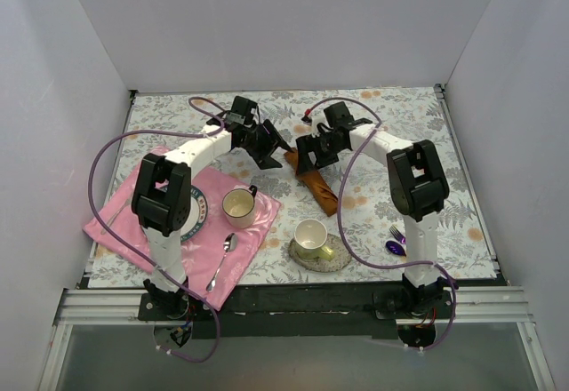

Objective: Fold the napkin, place the utensils inside, and roll it up
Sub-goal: Roll the napkin with the utensil

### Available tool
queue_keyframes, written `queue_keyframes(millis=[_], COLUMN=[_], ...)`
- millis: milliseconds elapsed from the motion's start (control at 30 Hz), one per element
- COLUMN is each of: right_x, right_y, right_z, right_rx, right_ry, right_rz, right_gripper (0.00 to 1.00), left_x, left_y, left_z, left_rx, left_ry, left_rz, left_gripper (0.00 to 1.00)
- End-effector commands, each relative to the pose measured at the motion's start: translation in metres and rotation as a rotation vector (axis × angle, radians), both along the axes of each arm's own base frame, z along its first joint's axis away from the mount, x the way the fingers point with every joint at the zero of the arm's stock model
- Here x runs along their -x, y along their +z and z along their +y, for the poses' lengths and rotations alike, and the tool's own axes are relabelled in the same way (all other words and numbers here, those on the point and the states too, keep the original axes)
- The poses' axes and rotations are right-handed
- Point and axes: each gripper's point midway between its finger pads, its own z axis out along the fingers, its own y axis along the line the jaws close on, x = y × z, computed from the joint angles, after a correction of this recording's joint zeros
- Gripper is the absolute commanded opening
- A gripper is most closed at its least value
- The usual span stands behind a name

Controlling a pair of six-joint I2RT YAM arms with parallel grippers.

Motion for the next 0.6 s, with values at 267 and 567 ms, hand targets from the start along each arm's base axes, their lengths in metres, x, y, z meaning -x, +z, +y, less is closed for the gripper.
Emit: queue_keyframes(millis=[267,567], right_x=[-0.014,-0.004], right_y=[-0.017,-0.035], right_z=[0.004,-0.002], right_rx=[0.273,0.423], right_ry=[0.002,-0.045], right_rz=[-0.186,-0.212], right_gripper=[0.82,0.67], left_x=[0.005,0.011], left_y=[0.047,0.070], left_z=[0.009,0.018], left_rx=[0.032,0.048], left_ry=[0.029,0.074], left_rz=[-0.078,-0.105], left_gripper=[0.57,0.57])
